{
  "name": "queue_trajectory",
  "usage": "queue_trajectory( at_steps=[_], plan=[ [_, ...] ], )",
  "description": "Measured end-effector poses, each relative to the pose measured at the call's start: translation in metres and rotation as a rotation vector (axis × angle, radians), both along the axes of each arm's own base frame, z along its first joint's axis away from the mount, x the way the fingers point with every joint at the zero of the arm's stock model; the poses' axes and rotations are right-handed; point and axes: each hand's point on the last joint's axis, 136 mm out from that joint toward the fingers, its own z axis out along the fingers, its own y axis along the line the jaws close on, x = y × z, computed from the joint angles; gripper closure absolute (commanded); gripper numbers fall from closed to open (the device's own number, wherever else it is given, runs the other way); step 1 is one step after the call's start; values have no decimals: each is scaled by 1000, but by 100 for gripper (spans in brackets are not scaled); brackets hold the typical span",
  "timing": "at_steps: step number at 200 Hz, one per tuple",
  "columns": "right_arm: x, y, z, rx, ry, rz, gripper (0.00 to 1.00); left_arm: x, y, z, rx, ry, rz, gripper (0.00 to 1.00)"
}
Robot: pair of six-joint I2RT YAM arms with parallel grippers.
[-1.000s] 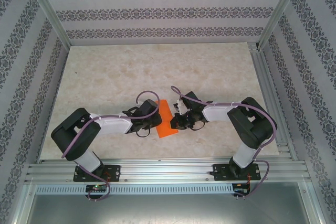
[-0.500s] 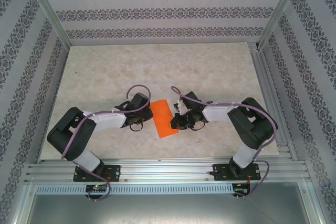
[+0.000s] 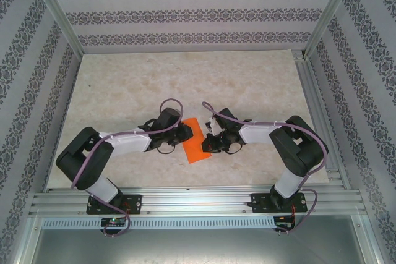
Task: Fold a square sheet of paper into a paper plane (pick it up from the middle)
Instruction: Fold the triangle a second time at the center of the table.
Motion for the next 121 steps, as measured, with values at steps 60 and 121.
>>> queue_trajectory(
  at_steps=[60, 121],
  plan=[
    [-2, -4, 0, -22, 12, -15, 96, -12, -17, -19, -33, 73, -20, 76],
    [2, -1, 28, 31, -39, -31, 92, -8, -22, 10, -76, 6, -21, 73]
  ],
)
